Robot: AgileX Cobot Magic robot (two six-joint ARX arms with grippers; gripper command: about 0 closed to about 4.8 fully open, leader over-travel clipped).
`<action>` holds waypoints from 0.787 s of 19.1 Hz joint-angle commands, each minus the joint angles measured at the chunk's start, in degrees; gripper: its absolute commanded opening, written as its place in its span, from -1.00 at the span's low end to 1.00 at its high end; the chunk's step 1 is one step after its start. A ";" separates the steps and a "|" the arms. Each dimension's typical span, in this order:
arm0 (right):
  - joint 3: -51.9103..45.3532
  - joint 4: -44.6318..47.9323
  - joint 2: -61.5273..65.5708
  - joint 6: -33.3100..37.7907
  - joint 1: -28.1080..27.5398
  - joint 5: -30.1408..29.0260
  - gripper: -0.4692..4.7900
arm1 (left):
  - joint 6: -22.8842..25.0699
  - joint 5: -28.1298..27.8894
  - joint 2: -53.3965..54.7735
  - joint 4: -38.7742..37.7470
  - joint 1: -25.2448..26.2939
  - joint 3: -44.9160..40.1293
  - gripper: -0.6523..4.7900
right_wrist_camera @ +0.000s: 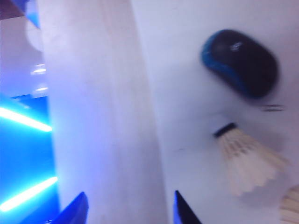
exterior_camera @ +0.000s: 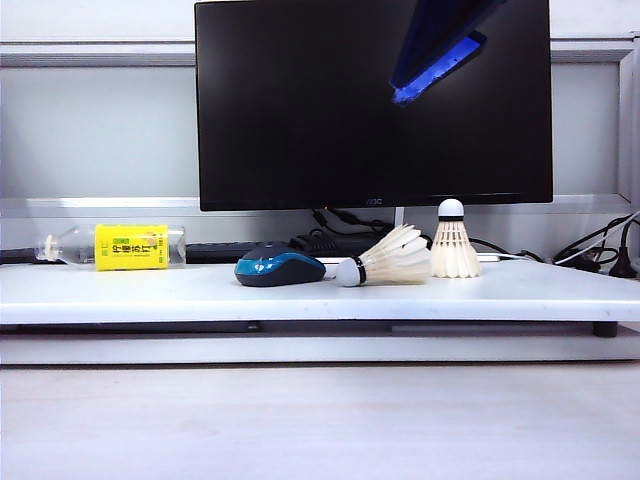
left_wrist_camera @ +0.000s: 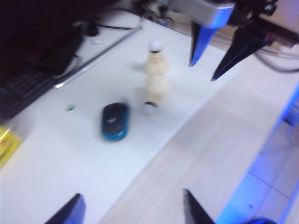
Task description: Stack the badminton balls on the table vertically.
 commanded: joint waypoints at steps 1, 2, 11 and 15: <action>0.15 0.72 0.79 -1.90 0.83 0.87 0.08 | -4.94 0.46 -7.08 5.64 0.02 -8.57 0.28; 0.17 0.90 1.20 -2.10 1.38 1.62 0.08 | -6.10 0.26 -9.62 7.76 0.07 -11.98 0.28; 0.17 3.93 8.74 -7.48 7.82 16.55 0.09 | -14.12 -0.98 -18.32 19.63 0.00 -30.88 0.28; 0.24 9.31 11.41 -8.57 8.50 18.01 0.09 | -20.74 -1.01 -18.32 26.49 -0.02 -36.30 0.28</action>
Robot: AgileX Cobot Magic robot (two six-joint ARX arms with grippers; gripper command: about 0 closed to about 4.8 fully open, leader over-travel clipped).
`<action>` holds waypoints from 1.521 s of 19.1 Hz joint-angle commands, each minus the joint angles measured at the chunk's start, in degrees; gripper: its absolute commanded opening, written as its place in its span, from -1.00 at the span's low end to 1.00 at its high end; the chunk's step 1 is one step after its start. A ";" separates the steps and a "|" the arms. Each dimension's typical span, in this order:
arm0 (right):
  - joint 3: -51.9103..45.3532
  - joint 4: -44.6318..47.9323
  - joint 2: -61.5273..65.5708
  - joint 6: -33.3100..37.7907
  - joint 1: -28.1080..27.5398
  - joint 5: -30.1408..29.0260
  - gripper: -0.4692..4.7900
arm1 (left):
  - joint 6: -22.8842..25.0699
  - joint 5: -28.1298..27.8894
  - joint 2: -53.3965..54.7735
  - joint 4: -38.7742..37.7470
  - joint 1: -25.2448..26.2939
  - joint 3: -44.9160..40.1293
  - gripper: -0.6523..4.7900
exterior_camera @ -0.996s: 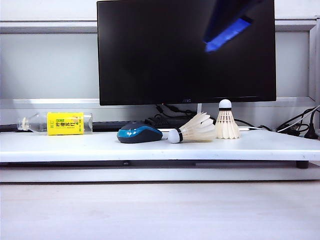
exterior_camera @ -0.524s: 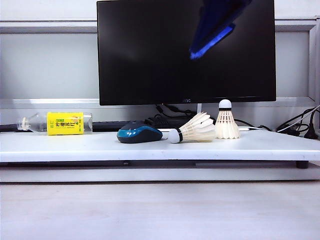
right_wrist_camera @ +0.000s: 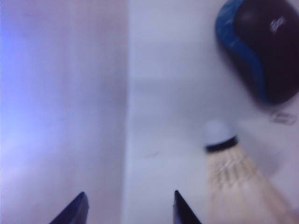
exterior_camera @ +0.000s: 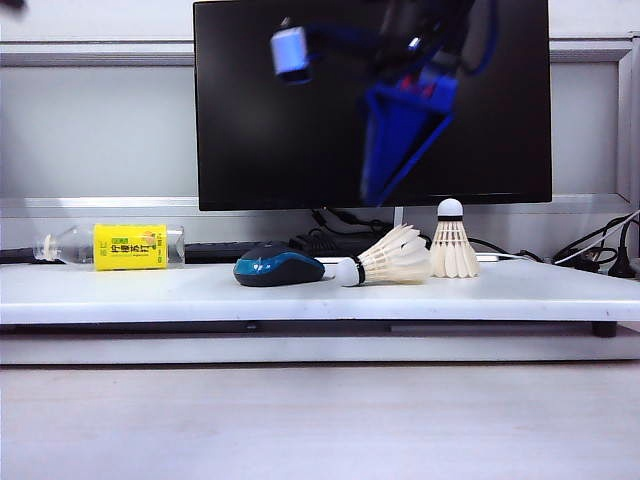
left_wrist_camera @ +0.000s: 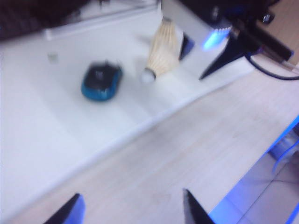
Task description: Stack the badminton balls on the table vertically.
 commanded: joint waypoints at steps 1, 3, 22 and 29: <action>0.26 5.25 1.40 -0.72 0.42 0.20 0.08 | -5.79 0.04 -0.07 6.60 -0.07 -2.14 0.28; 0.33 6.10 2.45 -2.99 0.57 0.13 0.08 | -5.73 0.00 -0.07 6.88 -0.07 -2.40 0.28; 1.92 12.11 9.86 -9.84 -0.79 5.60 0.01 | -4.04 0.46 -0.07 5.53 -0.07 -2.40 0.28; 1.92 13.35 11.39 -10.75 -1.27 6.43 -0.02 | -4.22 0.46 -0.07 4.83 -0.07 -2.40 0.28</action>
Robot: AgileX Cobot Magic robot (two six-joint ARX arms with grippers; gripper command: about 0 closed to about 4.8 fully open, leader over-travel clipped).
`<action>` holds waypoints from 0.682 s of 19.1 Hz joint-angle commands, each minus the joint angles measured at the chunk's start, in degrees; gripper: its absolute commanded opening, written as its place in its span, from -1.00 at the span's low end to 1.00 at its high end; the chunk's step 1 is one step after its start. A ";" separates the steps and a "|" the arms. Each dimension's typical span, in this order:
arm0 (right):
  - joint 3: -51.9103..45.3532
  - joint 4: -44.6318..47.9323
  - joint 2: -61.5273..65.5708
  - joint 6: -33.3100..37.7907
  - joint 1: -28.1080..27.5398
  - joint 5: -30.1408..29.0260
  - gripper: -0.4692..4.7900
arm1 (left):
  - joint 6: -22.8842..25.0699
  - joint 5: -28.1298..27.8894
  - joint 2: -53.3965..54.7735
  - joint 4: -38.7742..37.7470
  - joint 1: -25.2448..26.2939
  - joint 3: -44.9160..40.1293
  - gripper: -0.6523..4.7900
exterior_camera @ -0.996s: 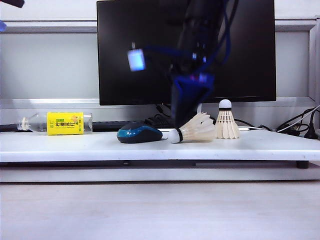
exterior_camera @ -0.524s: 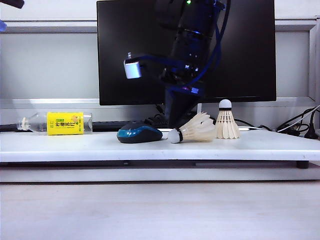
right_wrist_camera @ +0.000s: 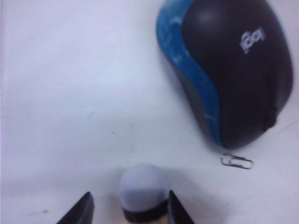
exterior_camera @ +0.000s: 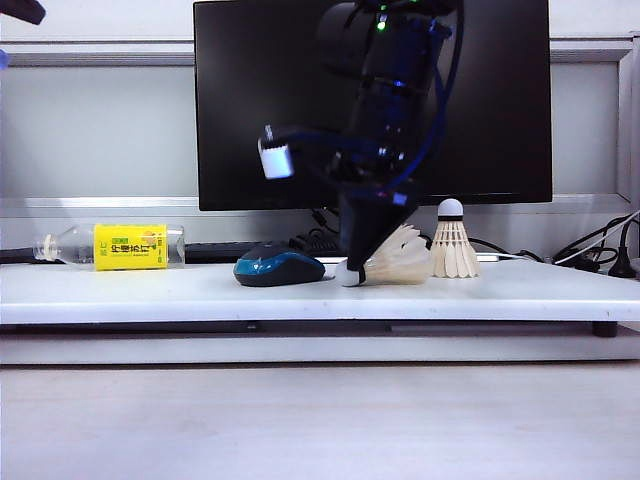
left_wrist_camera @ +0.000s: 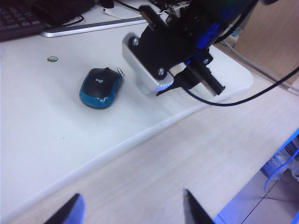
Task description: Stack the badminton balls on the table vertically.
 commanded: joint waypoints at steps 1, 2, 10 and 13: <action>0.28 1.03 0.92 -0.15 -0.11 0.26 -0.02 | 0.07 0.28 -0.04 0.04 -0.02 -0.07 0.28; 0.28 1.16 1.27 -0.15 -0.11 0.26 -0.03 | 0.07 0.28 -0.04 -0.15 -0.02 -0.07 0.28; 0.28 1.22 2.16 -0.13 -0.20 0.44 -0.19 | 0.07 0.26 -0.04 -0.31 -0.02 -0.07 0.28; 0.31 1.73 2.16 0.72 -0.39 0.42 -0.28 | 0.07 0.26 -0.04 -0.31 -0.02 -0.07 0.28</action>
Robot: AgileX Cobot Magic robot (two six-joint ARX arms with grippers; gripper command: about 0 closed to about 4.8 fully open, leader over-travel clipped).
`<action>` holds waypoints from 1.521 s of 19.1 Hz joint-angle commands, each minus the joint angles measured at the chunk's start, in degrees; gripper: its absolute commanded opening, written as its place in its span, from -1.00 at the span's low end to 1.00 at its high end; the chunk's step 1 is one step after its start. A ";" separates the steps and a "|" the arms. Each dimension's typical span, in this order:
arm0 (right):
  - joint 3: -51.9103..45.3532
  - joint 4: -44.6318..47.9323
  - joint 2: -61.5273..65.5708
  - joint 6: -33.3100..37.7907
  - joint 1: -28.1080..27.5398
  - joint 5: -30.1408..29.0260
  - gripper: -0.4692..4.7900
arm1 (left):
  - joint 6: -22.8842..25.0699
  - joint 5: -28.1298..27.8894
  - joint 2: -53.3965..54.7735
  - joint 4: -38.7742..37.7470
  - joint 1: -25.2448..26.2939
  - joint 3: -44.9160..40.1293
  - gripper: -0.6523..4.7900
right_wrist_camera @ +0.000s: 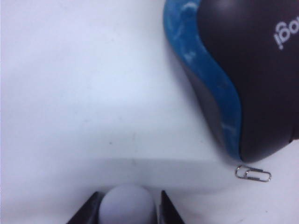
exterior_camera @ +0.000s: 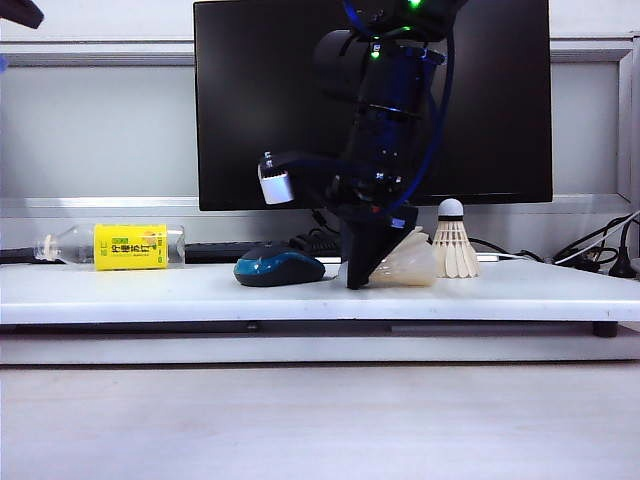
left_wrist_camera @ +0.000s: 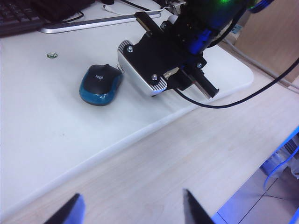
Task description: Stack the badminton balls on the table vertically.
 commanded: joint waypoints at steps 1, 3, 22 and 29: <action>0.22 1.44 -0.17 1.97 -0.15 0.07 -0.28 | 0.07 0.26 -0.04 0.33 -0.02 -0.07 0.28; 0.22 3.23 -0.17 3.96 -0.17 -0.09 -0.28 | 0.07 0.26 -0.04 0.28 -0.02 -0.07 0.28; 23.78 6.23 -9.20 37.33 -16.90 -32.02 -0.28 | 0.07 0.28 -0.07 -0.28 -0.02 -0.07 0.28; 23.63 4.37 -17.75 42.97 -30.73 -51.95 -0.28 | 0.04 1.36 -0.07 -1.11 -0.02 -0.07 0.28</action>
